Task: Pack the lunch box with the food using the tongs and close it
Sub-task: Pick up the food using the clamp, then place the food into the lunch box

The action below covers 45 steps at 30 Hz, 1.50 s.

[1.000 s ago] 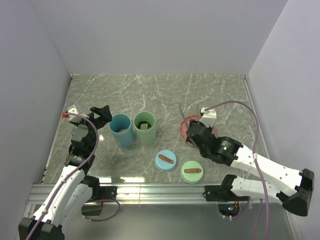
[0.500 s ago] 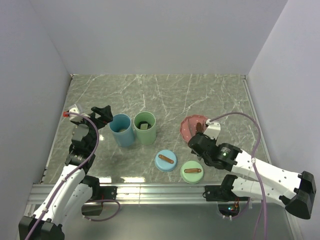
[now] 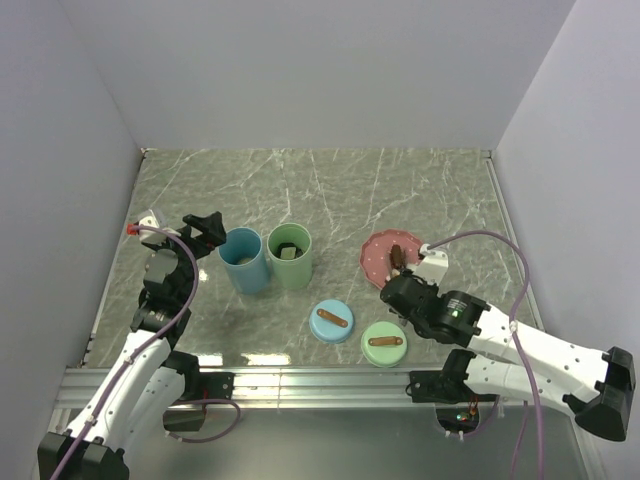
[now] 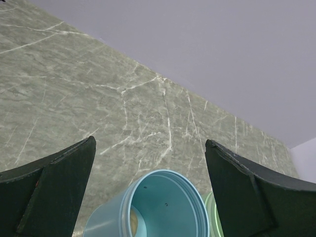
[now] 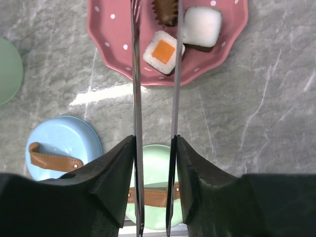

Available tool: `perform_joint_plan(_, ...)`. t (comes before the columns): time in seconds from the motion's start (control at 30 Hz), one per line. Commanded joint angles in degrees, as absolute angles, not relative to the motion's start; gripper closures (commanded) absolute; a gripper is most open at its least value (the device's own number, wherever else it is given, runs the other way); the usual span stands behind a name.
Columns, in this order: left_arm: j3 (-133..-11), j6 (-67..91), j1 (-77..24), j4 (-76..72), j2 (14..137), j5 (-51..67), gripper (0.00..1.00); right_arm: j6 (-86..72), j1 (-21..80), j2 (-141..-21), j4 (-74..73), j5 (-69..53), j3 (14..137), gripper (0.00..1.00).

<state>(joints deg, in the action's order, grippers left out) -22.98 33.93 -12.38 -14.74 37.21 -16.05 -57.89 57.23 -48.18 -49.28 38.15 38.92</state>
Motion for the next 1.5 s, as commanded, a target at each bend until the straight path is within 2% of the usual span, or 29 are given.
perform_joint_plan(0.0, -23.0, 34.6, -12.0, -16.5, 36.0, -14.9, 0.01, -59.9, 57.6, -49.2, -50.7, 40.8, 39.4, 0.59)
perform_joint_plan(0.17, -22.9, 34.6, -12.0, -16.3, 35.8, -14.9, 0.01, -60.5, 57.6, -50.5, -51.4, 40.8, 39.8, 0.69)
perform_joint_plan(0.33, -23.0, 34.6, -12.0, -16.3, 35.8, -14.9, 0.01, -60.2, 57.6, -50.6, -52.1, 41.7, 41.0, 0.73)
perform_joint_plan(0.9, -23.2, 34.5, -12.0, -15.6, 35.4, -15.9, 0.01, -49.7, 58.8, -55.8, -49.2, 45.6, 54.8, 0.76)
perform_joint_plan(1.47, -23.5, 34.5, -12.0, -11.0, 31.7, -19.1, 0.01, -32.5, 72.3, -65.7, -35.2, 44.4, 68.5, 0.76)
